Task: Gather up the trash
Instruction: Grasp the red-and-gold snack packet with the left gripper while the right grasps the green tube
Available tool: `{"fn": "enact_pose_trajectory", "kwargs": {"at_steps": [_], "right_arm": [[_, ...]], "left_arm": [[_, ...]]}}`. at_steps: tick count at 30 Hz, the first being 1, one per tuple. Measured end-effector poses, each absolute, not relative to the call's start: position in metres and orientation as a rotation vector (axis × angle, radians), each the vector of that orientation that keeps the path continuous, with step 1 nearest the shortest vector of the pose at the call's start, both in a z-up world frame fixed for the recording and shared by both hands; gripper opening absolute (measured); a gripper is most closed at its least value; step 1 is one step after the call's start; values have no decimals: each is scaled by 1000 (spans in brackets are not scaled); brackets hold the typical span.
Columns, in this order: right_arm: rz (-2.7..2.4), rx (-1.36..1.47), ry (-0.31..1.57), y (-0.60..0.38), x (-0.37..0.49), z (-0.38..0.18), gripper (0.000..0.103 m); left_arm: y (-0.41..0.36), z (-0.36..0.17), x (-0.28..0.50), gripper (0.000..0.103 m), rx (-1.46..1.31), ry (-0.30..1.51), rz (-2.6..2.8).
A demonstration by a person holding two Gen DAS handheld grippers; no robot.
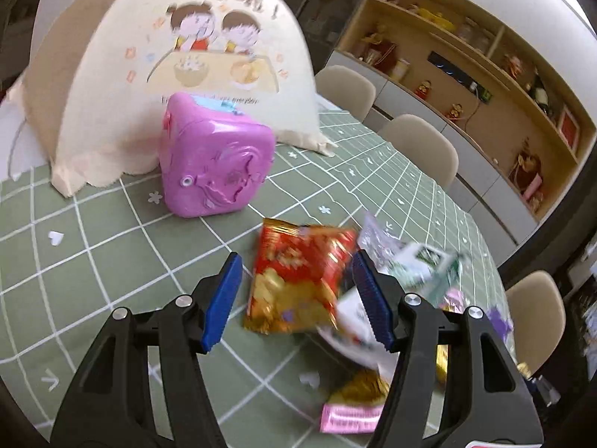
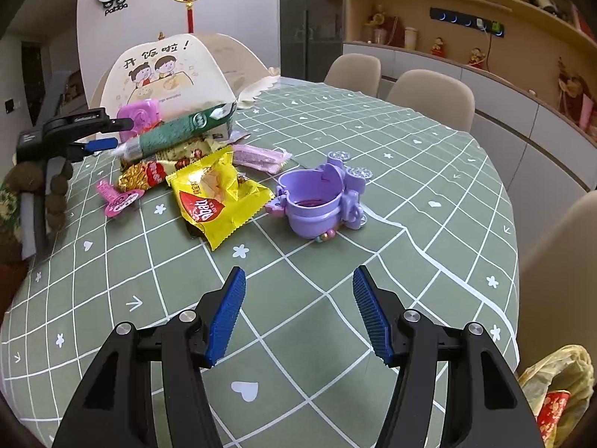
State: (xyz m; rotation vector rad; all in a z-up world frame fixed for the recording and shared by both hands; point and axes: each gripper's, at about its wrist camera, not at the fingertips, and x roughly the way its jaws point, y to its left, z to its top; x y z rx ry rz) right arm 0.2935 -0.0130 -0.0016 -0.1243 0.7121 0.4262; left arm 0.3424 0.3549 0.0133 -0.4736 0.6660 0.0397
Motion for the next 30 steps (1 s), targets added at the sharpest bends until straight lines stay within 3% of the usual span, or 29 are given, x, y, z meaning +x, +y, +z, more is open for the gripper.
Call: {"fn": "enact_pose_trajectory", "kwargs": {"at_steps": [5,7,8,13,23,30], "right_arm": [[434,-89,739,-15,302,-6,57],[440,-78,743,-12,302,-7,57],[444,-76,742,-11,302,-7,57],[472,-71,713,0,298,5,57],[565,82,678,66,332,47,57],[550,218,812,118,385,29,57]], "left_arm": [[342,1,358,56,-455,745,-34],[331,-2,359,31,-426,770,-63],[328,-2,359,25,-407,777,-60],[308,8,333,16,-394,758,-122],[275,11,267,16,-346,761,-163],[283,13,248,16,-364,722,-151]]}}
